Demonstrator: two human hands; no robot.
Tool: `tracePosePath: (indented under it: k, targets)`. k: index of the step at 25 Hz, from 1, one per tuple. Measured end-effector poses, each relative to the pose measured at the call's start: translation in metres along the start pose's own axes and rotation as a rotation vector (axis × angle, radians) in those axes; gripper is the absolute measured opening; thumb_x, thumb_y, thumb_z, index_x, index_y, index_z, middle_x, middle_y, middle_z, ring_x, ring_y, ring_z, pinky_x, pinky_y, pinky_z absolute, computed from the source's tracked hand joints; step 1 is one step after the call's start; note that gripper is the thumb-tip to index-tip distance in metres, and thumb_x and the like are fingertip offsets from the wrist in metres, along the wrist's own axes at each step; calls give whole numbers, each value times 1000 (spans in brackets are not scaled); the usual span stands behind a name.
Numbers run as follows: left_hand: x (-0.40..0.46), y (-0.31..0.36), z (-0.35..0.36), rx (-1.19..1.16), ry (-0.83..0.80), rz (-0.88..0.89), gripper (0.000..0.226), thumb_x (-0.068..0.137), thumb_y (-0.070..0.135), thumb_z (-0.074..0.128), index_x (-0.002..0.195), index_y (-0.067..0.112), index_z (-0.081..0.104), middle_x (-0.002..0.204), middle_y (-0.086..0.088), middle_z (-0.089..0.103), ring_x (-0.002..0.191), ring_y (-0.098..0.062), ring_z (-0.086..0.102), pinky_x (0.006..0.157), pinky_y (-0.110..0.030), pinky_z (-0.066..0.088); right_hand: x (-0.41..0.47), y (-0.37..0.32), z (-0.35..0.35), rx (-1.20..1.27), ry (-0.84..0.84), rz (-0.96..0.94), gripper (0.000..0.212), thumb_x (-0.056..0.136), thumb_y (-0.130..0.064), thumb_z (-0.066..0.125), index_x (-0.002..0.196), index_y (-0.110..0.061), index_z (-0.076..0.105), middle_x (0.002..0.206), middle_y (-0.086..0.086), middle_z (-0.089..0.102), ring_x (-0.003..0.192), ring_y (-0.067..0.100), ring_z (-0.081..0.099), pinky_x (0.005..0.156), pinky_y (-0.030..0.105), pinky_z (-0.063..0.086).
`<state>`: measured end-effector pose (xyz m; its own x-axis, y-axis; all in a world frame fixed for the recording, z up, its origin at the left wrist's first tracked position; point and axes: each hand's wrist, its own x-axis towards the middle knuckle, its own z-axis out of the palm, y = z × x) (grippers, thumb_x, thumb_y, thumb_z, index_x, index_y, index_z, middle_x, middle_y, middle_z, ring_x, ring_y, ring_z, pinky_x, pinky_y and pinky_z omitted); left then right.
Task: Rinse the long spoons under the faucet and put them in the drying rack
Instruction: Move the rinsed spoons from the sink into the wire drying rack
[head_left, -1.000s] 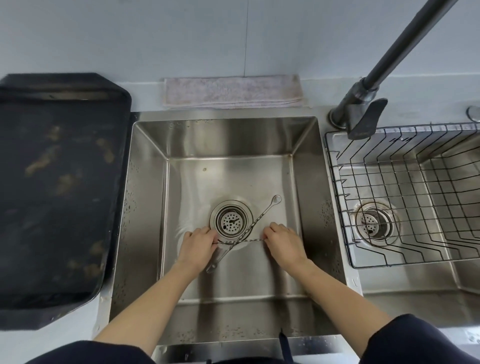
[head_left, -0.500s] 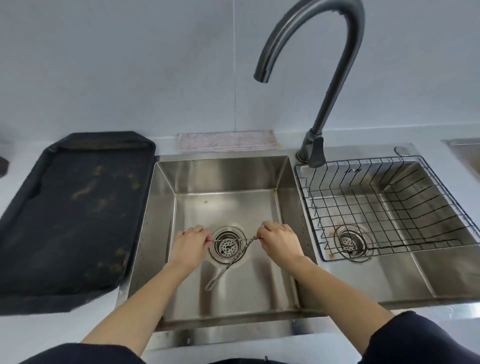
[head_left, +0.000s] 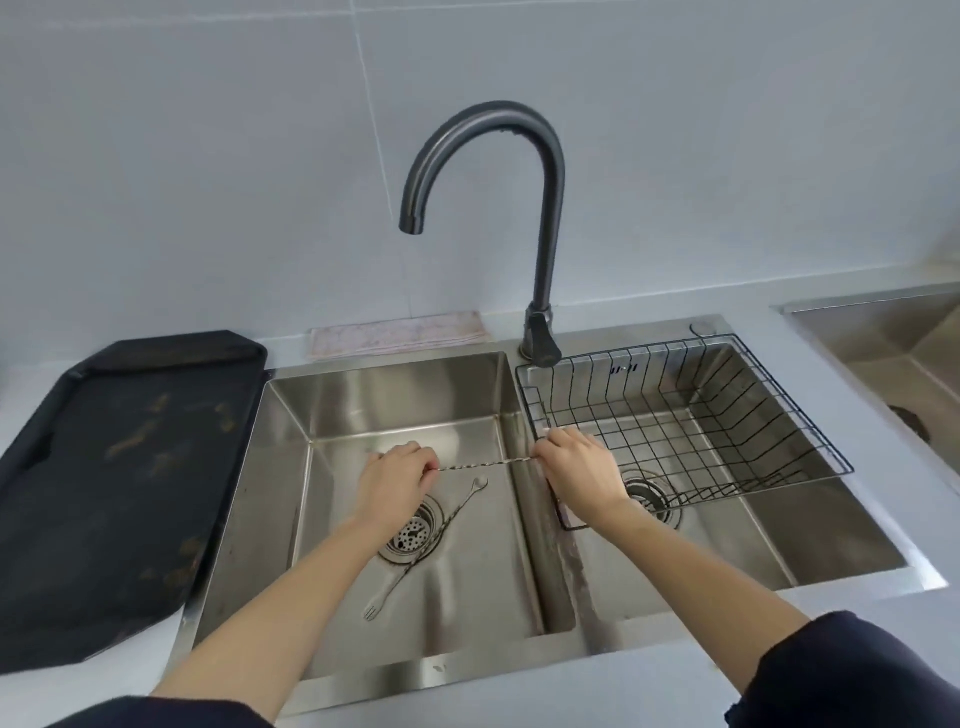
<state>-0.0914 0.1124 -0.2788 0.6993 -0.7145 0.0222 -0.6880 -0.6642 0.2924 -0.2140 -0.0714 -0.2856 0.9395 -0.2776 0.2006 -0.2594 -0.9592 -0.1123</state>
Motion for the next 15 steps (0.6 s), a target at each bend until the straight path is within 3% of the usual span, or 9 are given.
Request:
tracePosePath:
  k: [11, 15]
  targets:
    - [58, 137, 16, -41, 12, 42, 21, 91, 23, 49, 102, 16, 65, 106, -3, 66, 99, -23, 60, 80, -32, 45, -15, 141, -41, -3, 10, 25, 20, 56, -1, 83, 63, -12, 68, 59, 3, 65, 54, 24, 64, 39, 27, 49]
    - [75, 175, 30, -19, -26, 18, 23, 93, 22, 46, 107, 17, 63, 109, -2, 65, 103, -21, 59, 86, -33, 47, -15, 183, -48, -34, -26, 7, 28, 46, -4, 89, 57, -16, 66, 53, -2, 63, 48, 19, 62, 33, 24, 47]
